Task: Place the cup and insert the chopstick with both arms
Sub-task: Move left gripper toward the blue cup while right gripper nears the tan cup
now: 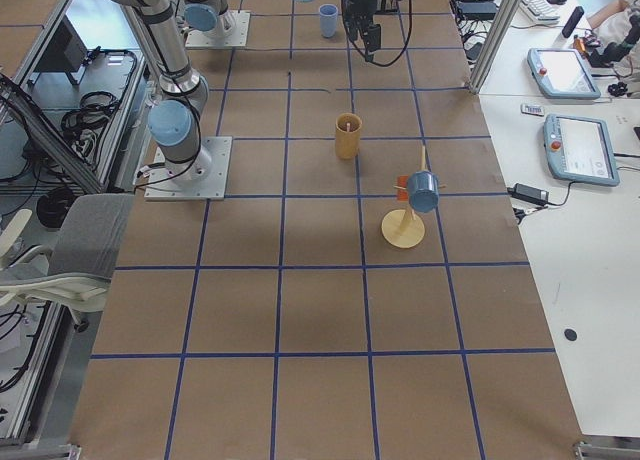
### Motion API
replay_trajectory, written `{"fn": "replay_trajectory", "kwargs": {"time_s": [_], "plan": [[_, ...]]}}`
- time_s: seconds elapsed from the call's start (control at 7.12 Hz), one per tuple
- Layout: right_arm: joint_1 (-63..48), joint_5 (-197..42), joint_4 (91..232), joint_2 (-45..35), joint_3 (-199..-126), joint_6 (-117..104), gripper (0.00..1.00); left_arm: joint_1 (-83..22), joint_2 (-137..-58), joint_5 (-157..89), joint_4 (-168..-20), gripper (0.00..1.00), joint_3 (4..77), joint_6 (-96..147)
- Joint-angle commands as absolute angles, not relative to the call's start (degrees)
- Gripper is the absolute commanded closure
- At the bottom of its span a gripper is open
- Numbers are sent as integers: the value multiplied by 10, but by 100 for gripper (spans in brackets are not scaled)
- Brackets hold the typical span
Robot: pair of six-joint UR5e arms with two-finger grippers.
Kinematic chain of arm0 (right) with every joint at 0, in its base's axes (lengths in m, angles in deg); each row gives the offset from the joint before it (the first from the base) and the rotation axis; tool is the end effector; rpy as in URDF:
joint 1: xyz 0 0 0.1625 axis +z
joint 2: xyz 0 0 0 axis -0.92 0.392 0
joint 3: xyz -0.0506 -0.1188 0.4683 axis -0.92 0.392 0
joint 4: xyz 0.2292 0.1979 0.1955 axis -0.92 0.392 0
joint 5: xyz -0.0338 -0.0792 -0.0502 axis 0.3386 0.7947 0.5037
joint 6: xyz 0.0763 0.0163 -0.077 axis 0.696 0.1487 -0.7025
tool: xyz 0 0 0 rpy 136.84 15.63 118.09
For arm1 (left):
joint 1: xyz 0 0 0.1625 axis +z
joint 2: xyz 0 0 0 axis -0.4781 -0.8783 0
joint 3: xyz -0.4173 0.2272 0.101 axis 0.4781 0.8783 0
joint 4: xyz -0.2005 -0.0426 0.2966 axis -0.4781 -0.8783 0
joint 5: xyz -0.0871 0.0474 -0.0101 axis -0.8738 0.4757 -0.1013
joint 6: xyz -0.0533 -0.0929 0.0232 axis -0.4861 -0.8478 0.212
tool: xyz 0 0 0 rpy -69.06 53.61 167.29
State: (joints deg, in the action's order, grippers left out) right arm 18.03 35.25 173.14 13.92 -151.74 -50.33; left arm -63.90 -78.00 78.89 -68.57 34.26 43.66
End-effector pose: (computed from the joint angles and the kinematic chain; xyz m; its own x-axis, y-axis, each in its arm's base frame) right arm 0.0934 -0.4644 0.5854 -0.9232 -0.3826 0.0358 -0.3843 0.9196 -0.0811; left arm -0.1499 -0.4363 0.5795 -0.9950 0.0961 -0.0255 0.0979 0.9915 -0.0856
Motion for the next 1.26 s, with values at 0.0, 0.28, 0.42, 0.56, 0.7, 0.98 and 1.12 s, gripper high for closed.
{"fn": "replay_trajectory", "kwargs": {"time_s": [0.0, 0.28, 0.42, 0.56, 0.7, 0.98, 1.12], "plan": [[180, 348, 1731, 140, -1518, -506, 0, -639, -780, 789, -687, 0, 343, 437], [180, 348, 1729, 142, -1518, -506, 0, -635, -781, 786, -685, 0, 349, 439], [180, 349, 1729, 142, -1519, -506, 0, -636, -778, 787, -685, 0, 353, 440], [180, 348, 1729, 142, -1519, -506, 0, -638, -779, 786, -685, 0, 353, 441], [180, 347, 1730, 141, -1523, -506, 0, -635, -780, 787, -685, 0, 354, 444], [180, 345, 1730, 149, -1530, -506, 0, -630, -780, 787, -685, 0, 361, 446], [180, 345, 1730, 151, -1536, -510, 0, -630, -780, 786, -684, 0, 366, 446]]}}
